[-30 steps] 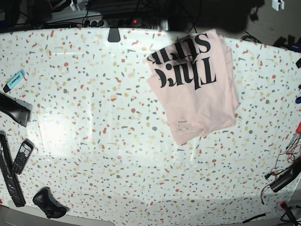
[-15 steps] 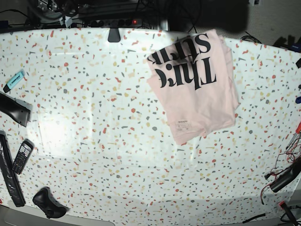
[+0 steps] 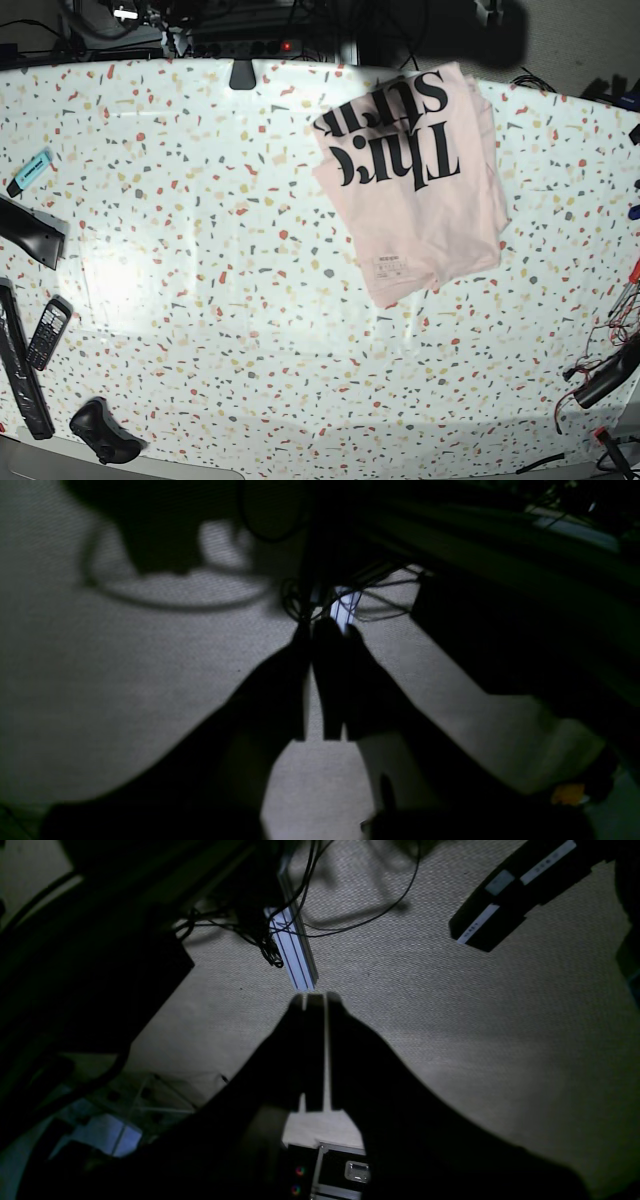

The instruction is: Fold the T-shirt properly

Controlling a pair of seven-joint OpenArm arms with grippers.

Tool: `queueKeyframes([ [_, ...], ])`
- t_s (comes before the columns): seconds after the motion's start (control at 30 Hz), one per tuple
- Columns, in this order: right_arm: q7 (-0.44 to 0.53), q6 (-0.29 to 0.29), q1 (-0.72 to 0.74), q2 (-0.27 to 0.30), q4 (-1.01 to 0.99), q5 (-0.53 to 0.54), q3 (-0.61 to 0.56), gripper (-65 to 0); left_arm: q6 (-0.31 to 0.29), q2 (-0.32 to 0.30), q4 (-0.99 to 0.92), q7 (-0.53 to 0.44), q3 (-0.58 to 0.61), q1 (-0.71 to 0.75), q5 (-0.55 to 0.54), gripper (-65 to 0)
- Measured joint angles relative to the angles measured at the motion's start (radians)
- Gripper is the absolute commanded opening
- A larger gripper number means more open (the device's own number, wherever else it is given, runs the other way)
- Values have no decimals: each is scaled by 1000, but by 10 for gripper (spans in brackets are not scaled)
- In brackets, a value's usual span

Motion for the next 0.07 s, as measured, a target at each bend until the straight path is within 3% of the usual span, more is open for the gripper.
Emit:
queueKeyframes([
  [0.07,3,0,0,1,0,0,0,-650,3,0,0,-1,0,-5,1,-606],
])
